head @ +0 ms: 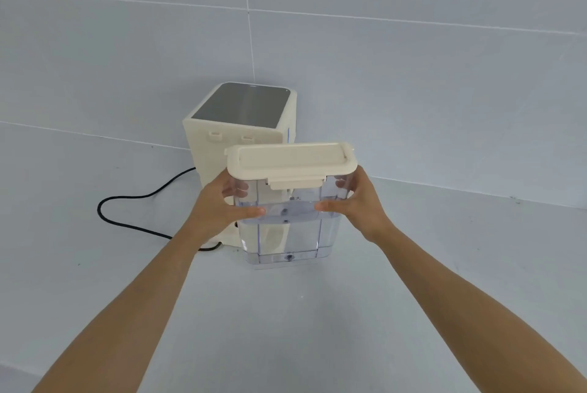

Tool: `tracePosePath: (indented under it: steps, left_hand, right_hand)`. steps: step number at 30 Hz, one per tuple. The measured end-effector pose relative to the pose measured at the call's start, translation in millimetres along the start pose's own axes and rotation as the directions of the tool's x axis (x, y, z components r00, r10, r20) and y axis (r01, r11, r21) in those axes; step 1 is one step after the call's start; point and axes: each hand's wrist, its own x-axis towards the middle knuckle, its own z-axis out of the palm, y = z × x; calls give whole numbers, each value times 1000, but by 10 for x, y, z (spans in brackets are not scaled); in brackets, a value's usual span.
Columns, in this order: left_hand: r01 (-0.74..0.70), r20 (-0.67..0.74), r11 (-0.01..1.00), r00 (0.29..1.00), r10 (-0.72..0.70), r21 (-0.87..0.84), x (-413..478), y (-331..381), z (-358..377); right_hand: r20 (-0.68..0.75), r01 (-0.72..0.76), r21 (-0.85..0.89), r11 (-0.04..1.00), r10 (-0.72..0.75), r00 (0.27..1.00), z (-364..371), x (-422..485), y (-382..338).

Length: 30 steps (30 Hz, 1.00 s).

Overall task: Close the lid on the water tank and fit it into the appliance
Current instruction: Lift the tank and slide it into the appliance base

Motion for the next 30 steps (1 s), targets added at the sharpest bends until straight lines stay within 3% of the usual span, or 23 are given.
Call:
tracePosePath:
  steps: [13,30]
  left_hand:
    - [-195,4,978,981,196,-75,631,432,-1280]
    - [-122,240,992,963,125,-24,1174,245,-1638]
  right_hand:
    - [-189,121,-87,989,-135,973,844,441,-1063]
    - [-314,1,-227,974,-74,946,1273,663,-1073]
